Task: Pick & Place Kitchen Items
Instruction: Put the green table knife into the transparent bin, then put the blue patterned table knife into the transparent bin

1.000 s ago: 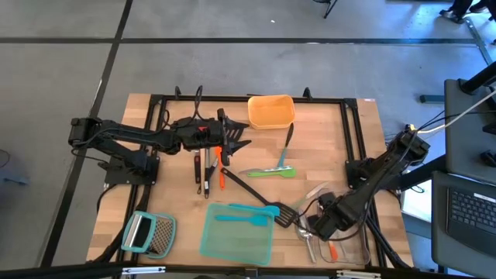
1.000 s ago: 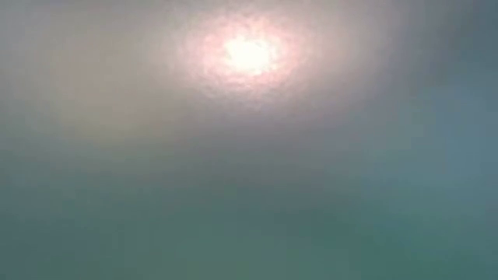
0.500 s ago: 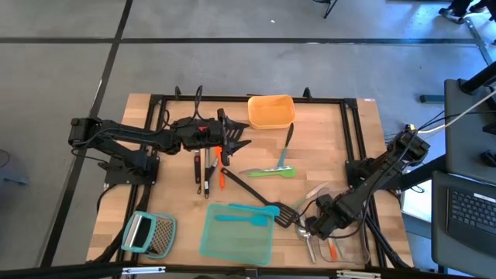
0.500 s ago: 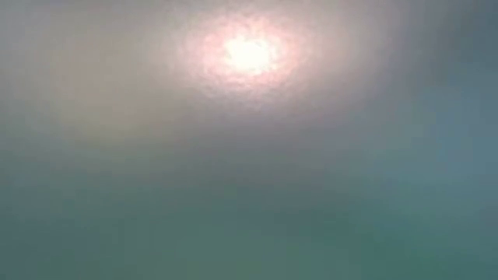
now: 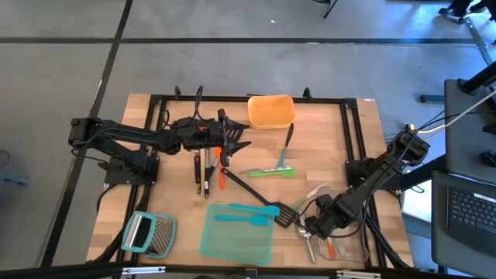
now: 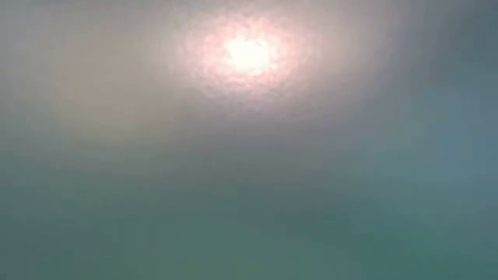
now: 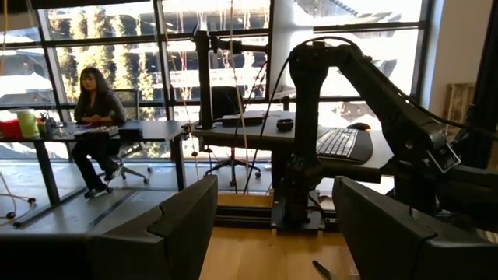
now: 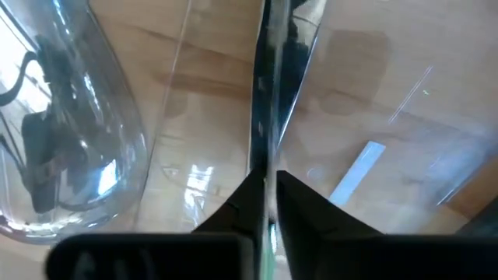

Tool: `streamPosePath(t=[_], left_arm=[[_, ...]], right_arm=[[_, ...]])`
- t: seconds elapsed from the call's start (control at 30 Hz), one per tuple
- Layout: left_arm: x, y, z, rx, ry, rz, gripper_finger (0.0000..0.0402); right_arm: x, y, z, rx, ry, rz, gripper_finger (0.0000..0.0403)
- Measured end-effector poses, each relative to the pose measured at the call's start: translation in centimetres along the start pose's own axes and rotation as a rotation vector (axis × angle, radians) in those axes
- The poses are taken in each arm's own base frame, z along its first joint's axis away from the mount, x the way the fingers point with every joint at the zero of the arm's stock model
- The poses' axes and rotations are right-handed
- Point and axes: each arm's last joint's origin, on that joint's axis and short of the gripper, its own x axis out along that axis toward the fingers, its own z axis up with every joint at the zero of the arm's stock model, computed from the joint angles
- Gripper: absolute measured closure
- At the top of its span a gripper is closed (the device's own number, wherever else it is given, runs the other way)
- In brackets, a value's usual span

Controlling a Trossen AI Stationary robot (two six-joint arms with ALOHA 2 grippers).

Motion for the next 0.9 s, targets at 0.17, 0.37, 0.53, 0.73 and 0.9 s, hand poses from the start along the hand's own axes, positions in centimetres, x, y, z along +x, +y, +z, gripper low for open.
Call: streamPosePath(t=[0.17, 0.37, 0.53, 0.73, 0.9], left_arm=[[0.0, 0.0, 0.0, 0.0, 0.0, 0.0, 0.0151], [0.0, 0.0, 0.0, 0.0, 0.0, 0.001, 0.0151], [0.0, 0.0, 0.0, 0.0, 0.0, 0.004, 0.0151], [0.0, 0.0, 0.0, 0.0, 0.0, 0.004, 0.0151], [0.0, 0.0, -0.1, 0.001, 0.007, -0.005, 0.0151]], right_arm=[[-0.2, 0.0, 0.2, 0.007, 0.013, -0.021, 0.0323], [-3.8, -0.3, 0.3, -0.015, -0.008, -0.116, 0.0281], [-8.3, -0.7, 0.2, -0.029, -0.101, -0.16, 0.0265], [-13.7, -0.3, 0.2, -0.138, -0.325, -0.063, 0.0263], [-17.5, 0.9, 0.6, -0.309, -0.65, 0.106, 0.0263]])
